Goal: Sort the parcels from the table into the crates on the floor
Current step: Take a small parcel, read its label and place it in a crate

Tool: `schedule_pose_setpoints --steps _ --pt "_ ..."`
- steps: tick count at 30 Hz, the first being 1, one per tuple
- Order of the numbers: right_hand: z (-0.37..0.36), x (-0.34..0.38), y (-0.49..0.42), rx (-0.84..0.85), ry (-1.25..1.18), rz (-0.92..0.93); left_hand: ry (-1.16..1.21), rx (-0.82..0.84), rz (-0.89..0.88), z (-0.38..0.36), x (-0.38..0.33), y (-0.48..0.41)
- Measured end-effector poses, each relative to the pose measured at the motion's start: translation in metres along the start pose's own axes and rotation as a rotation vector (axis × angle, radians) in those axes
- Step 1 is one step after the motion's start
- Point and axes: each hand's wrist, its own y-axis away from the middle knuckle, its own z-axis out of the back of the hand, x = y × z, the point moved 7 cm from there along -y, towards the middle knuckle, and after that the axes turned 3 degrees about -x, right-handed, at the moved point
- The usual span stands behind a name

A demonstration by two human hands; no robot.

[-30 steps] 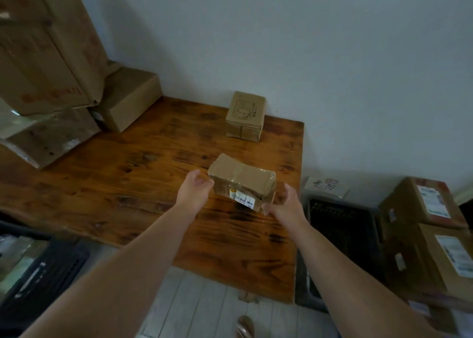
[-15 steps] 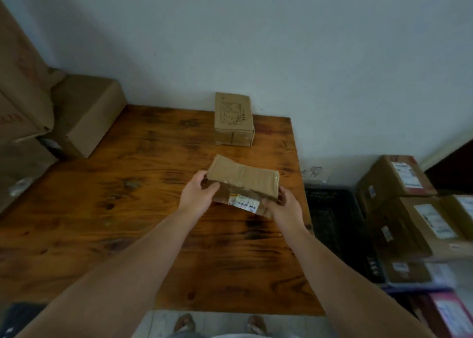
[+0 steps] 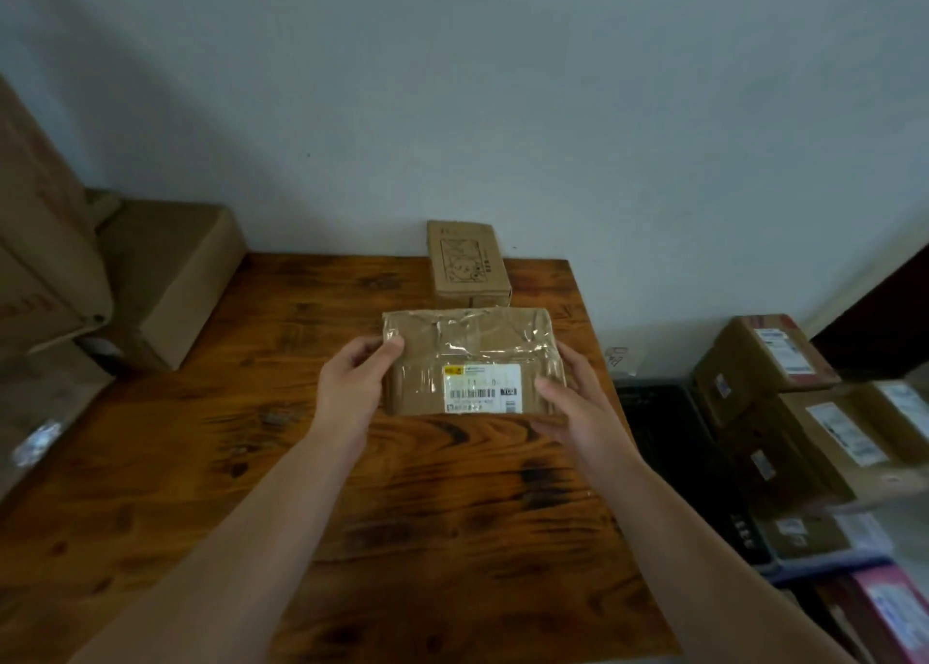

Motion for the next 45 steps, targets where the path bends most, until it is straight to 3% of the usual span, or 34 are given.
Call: schedule_pose_setpoints --steps 4,9,12,16,20,24,26,29,33,36,41,45 --pt "0.006 -0.005 -0.002 -0.103 -0.073 -0.026 0.040 0.065 0.022 -0.004 0.001 0.004" --pt "0.016 0.001 -0.009 -0.166 -0.148 -0.031 0.084 0.323 0.154 -0.028 0.014 0.011" --pt "0.017 -0.002 -0.012 -0.133 -0.110 -0.104 0.096 0.245 0.151 -0.030 0.014 0.005" --pt "0.024 -0.008 -0.014 -0.095 0.193 -0.203 0.036 0.129 0.146 -0.024 0.004 -0.012" --pt "0.027 -0.005 -0.016 -0.026 0.005 -0.263 -0.095 0.193 0.205 -0.040 -0.005 -0.013" --pt "0.014 -0.008 -0.005 0.098 -0.014 -0.250 -0.074 0.270 0.217 -0.065 -0.005 0.003" --pt "0.016 -0.014 0.004 0.047 0.028 -0.244 -0.080 0.293 0.219 -0.076 0.000 0.013" --pt "0.034 -0.018 0.017 -0.160 0.071 -0.222 -0.112 0.342 0.250 -0.092 0.008 0.025" --pt "0.059 -0.027 0.037 -0.371 -0.101 -0.241 -0.094 0.598 0.324 -0.118 0.025 0.048" --pt "0.080 -0.036 0.055 -0.490 -0.173 -0.282 -0.088 0.695 0.407 -0.133 0.042 0.072" --pt "0.116 -0.044 0.091 -0.565 -0.141 -0.291 -0.158 0.685 0.390 -0.157 0.062 0.104" --pt "0.148 -0.035 0.125 -0.649 0.045 -0.199 -0.199 0.644 0.315 -0.189 0.071 0.133"
